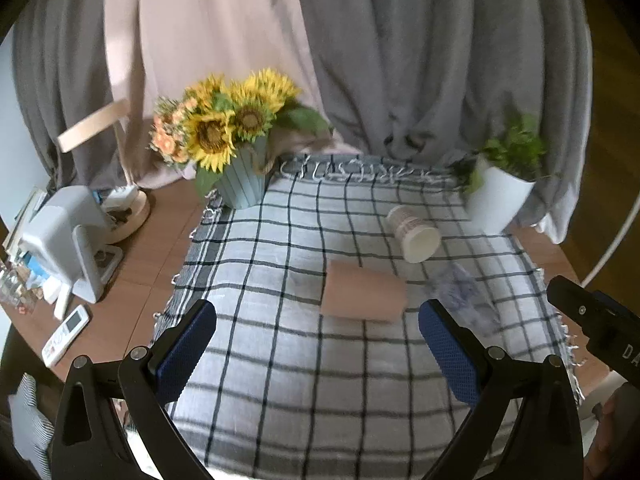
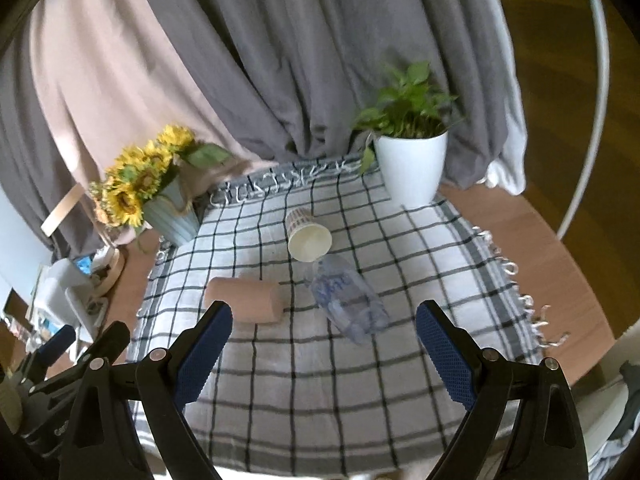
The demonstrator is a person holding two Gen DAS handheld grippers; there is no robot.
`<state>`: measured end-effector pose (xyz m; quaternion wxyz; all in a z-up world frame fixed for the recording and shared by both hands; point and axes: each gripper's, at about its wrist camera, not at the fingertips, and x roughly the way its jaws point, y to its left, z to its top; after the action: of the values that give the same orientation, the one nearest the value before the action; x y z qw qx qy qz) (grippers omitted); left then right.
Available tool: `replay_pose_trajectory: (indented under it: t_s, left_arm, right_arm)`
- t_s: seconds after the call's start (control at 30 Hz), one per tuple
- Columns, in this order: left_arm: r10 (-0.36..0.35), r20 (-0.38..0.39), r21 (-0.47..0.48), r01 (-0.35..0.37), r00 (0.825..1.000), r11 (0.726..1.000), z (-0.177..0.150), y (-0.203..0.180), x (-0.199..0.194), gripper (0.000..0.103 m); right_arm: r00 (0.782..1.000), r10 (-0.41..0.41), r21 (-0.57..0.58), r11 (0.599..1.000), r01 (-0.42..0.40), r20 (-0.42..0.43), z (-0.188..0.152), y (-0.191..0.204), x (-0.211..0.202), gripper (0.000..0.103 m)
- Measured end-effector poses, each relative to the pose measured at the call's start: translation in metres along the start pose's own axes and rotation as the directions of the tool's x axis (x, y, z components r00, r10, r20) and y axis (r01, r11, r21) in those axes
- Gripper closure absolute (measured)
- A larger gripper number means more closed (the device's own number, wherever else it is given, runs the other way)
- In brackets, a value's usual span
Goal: Flip cup upside down
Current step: 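Move the right tool to the houndstooth paper cup and grasp its body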
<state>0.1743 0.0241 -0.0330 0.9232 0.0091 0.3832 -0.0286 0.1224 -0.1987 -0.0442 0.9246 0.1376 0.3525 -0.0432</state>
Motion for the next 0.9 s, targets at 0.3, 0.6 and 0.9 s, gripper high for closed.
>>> replay_pose_trajectory:
  t_s: [0.3,0.6,0.9]
  left_arm:
    - [-0.004,-0.114,0.021,0.006,0.993,1.0,0.054,0.012,0.089,0.0]
    - [-0.01,-0.211,0.033,0.018,0.977,0.999,0.089,0.008,0.165,0.0]
    - [-0.037,-0.333,0.008,0.042,0.942,0.999,0.102,0.013,0.224,0.0]
  right_arm:
    - [0.984,-0.013,-0.024,1.0,0.009,-0.177,0.05,0.024,0.093,0.01]
    - [0.952,-0.039,-0.088,0.996,0.012,-0.304,0.098,0.044,0.179,0.01]
    - [0.894,-0.066,-0.117,0.993,0.015,-0.443,0.116,0.063,0.259,0.01]
